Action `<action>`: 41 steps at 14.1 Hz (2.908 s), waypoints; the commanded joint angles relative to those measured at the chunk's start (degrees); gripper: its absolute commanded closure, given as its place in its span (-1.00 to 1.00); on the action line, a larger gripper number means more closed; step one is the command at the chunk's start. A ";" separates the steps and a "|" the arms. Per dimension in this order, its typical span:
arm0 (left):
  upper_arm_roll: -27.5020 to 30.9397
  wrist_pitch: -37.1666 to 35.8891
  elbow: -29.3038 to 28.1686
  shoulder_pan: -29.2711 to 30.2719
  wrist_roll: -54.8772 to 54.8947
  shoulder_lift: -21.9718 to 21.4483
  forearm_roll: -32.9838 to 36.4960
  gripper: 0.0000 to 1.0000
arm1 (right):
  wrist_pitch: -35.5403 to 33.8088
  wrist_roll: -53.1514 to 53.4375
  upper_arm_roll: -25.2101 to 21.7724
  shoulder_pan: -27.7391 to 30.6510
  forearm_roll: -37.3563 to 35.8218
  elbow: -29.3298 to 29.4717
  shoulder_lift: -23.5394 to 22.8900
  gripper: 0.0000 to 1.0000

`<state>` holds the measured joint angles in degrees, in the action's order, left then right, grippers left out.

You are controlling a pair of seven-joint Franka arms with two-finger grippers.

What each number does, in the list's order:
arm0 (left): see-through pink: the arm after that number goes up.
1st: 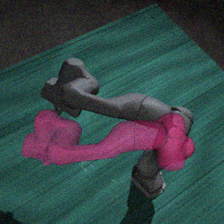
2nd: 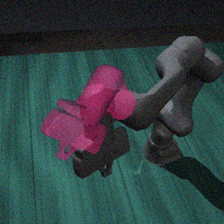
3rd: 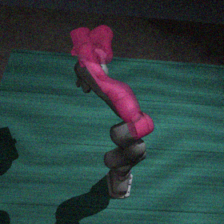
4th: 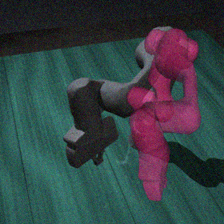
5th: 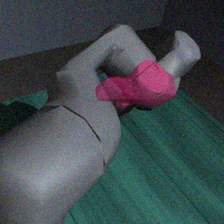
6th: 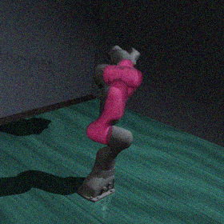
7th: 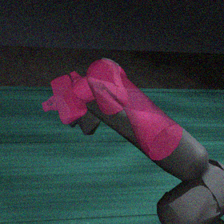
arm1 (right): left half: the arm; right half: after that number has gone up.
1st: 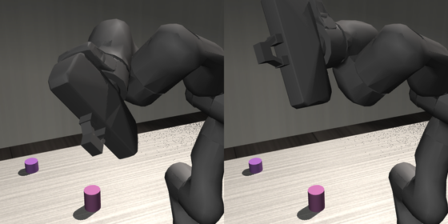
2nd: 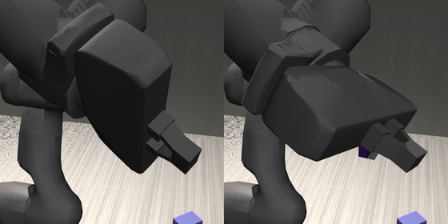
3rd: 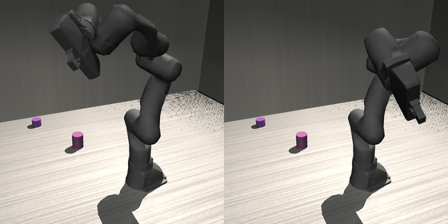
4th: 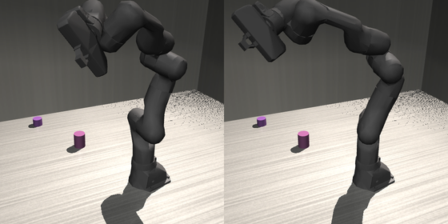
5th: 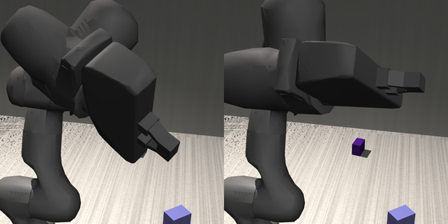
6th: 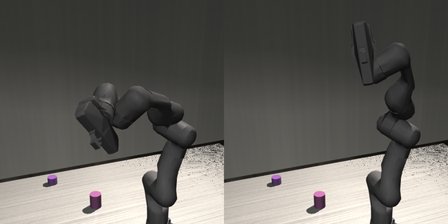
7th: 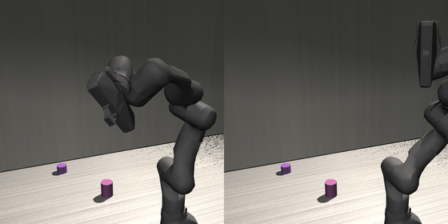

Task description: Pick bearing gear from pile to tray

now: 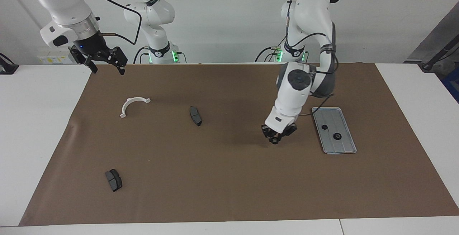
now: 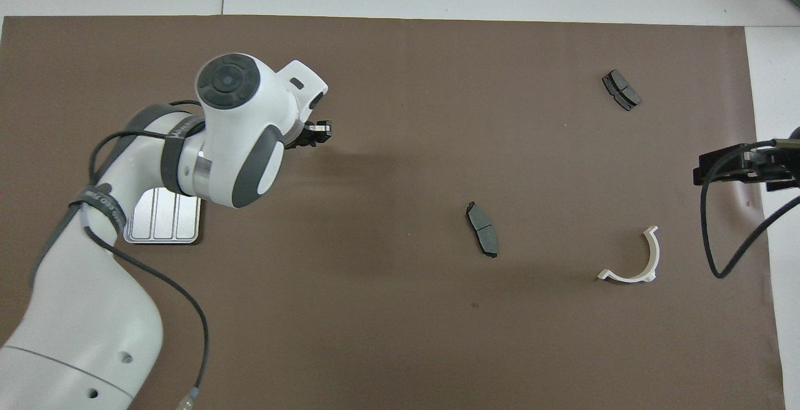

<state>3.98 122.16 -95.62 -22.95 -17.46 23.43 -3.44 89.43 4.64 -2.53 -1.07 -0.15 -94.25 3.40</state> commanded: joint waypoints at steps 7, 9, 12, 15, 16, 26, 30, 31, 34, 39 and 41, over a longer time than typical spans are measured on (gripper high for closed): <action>-0.47 -1.33 -14.22 19.07 30.89 -9.01 -0.34 0.81 | 0.66 -1.21 0.25 0.72 1.21 -0.94 1.08 -1.00; -0.47 1.40 -18.79 20.40 32.75 -10.51 -0.34 0.70 | 0.75 -1.30 0.25 0.98 1.21 -0.94 1.08 -1.00; -0.38 3.43 -23.03 21.54 37.66 -12.09 -0.34 0.44 | 0.75 -1.47 0.25 1.16 1.21 -0.94 1.08 -1.00; -0.38 3.34 -23.82 22.69 40.48 -12.36 -0.34 0.18 | 0.75 -1.38 0.25 1.07 1.21 -1.02 1.08 -1.00; -0.38 3.34 -23.65 22.69 40.58 -12.36 -0.34 -0.35 | 0.84 -1.30 0.16 0.55 1.21 -1.02 1.08 -1.00; -0.46 -20.70 3.65 21.81 35.42 -11.83 -0.08 -1.00 | 0.75 -1.47 -2.13 -1.92 1.12 -0.94 1.17 -1.00; -1.17 -30.92 8.61 21.63 29.94 -16.64 3.35 -1.00 | 0.57 -1.47 -1.95 -2.45 1.12 -0.94 1.08 -1.00; -1.17 -31.46 8.00 21.63 29.94 -18.84 3.26 -1.00 | 0.57 -1.47 -1.95 -2.45 1.20 -0.94 1.17 -1.00; -1.26 -34.62 8.08 21.55 29.77 -21.49 3.18 -1.00 | 0.57 -1.47 -1.95 -2.45 1.21 -0.94 1.17 -1.00; -1.17 -34.71 5.88 21.02 29.94 -22.64 3.09 -1.00 | 0.57 -1.47 -1.95 -2.45 1.21 -0.94 1.08 -1.00; -1.26 -34.27 5.80 21.28 30.20 -22.73 3.09 -1.00 | 0.57 -1.47 -1.95 -2.45 1.12 -0.94 1.17 -1.00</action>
<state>2.60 88.01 -88.38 -1.20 13.27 2.05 -1.32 89.43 4.64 -4.19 -3.52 -0.09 -94.26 3.45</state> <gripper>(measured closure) 0.000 0.000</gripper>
